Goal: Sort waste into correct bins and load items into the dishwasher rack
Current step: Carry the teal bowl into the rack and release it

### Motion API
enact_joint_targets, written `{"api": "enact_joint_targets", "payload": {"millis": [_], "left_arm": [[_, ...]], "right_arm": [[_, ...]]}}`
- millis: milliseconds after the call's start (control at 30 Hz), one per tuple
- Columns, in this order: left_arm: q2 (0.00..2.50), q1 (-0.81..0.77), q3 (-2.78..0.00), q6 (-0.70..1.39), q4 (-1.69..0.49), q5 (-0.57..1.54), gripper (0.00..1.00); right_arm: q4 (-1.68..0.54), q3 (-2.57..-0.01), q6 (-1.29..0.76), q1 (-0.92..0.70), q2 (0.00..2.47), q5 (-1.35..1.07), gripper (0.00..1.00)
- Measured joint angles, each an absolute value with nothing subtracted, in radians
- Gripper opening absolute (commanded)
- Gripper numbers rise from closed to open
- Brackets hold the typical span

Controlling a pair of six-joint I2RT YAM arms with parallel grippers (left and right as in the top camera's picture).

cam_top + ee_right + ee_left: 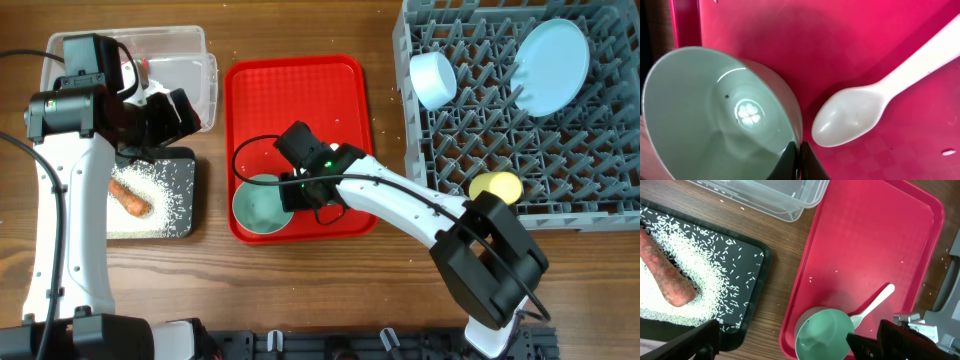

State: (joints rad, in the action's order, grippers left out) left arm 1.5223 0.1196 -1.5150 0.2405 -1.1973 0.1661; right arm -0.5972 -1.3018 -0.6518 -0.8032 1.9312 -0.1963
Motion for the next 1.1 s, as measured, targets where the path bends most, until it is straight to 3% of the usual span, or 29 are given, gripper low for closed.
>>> {"api": "enact_joint_targets", "payload": {"millis": [167,300,433,533,633,733,933,1100], "left_arm": [[1.522,0.12,-1.515,0.241,-1.197,0.166,1.0],[1.522,0.12,-1.515,0.241,-1.197,0.166,1.0],[1.522,0.12,-1.515,0.241,-1.197,0.166,1.0],[1.522,0.12,-1.515,0.241,-1.197,0.166,1.0],[1.522,0.12,-1.515,0.241,-1.197,0.166,1.0],[1.522,0.12,-1.515,0.241,-1.197,0.166,1.0],[1.522,0.12,-1.515,0.241,-1.197,0.166,1.0],[1.522,0.12,-1.515,0.241,-1.197,0.166,1.0]], "right_arm": [[-0.6,-1.302,-0.649,-0.752,1.91,-0.19,0.04],[-0.645,-1.304,-0.604,-0.617,1.7,-0.078,0.04],[-0.696,-1.33,-0.53,-0.482,1.414,0.219,0.04],[-0.696,-1.338,-0.387,-0.428,1.285,0.613,0.04],[-0.695,-1.338,-0.231,-0.39,1.294,0.912,0.04],[-0.695,-1.338,-0.049,-0.325,1.344,1.06,0.04],[-0.68,-1.335,0.368,-0.247,1.533,1.147,0.04],[-0.646,-1.334,0.525,-0.247,1.633,1.156,0.04]]}}
